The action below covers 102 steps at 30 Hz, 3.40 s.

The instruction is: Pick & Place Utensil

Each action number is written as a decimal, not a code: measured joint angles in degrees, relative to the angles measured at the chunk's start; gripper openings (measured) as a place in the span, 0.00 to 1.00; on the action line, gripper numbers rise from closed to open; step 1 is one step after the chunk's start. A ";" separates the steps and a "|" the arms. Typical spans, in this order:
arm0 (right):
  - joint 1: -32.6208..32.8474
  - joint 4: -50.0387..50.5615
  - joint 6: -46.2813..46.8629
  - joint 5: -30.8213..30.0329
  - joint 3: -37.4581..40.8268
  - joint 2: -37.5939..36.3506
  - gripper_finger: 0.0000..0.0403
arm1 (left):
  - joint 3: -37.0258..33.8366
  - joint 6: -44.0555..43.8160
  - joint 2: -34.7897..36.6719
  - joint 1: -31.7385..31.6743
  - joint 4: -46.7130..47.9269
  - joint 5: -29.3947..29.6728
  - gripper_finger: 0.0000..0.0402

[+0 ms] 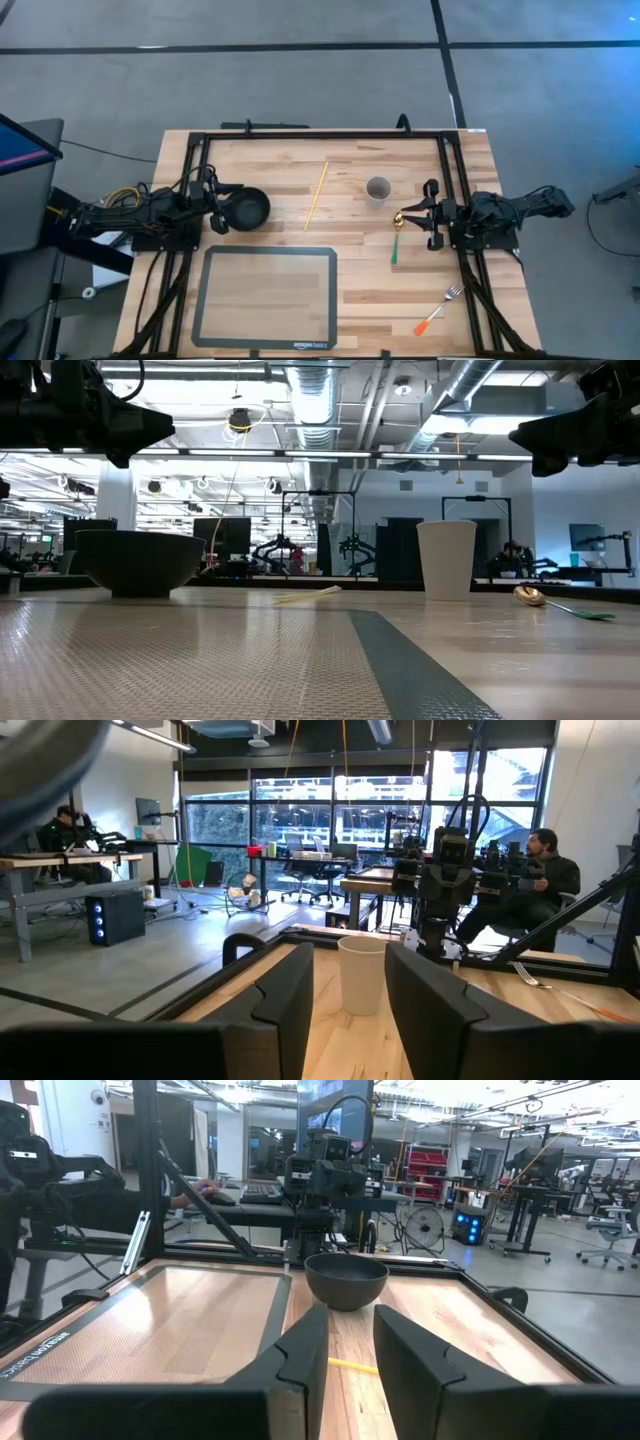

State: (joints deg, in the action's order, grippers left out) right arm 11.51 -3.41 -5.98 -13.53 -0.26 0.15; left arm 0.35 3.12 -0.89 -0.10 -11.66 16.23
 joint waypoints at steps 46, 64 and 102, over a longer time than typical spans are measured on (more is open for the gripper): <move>-0.07 -0.01 0.00 -0.01 0.01 0.00 0.19 | 0.01 0.00 -0.09 0.00 0.00 0.02 0.32; -0.07 -0.01 0.00 -0.01 0.01 0.01 0.19 | 0.00 0.00 -0.09 0.02 0.00 0.00 0.32; -0.02 0.01 -0.01 0.00 0.01 0.00 0.19 | 23.50 -9.38 -29.04 0.12 17.54 -1.77 0.28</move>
State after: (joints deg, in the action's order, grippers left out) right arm 11.49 -3.40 -5.99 -13.52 -0.26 0.16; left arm 23.84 -6.26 -29.92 0.02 5.88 14.46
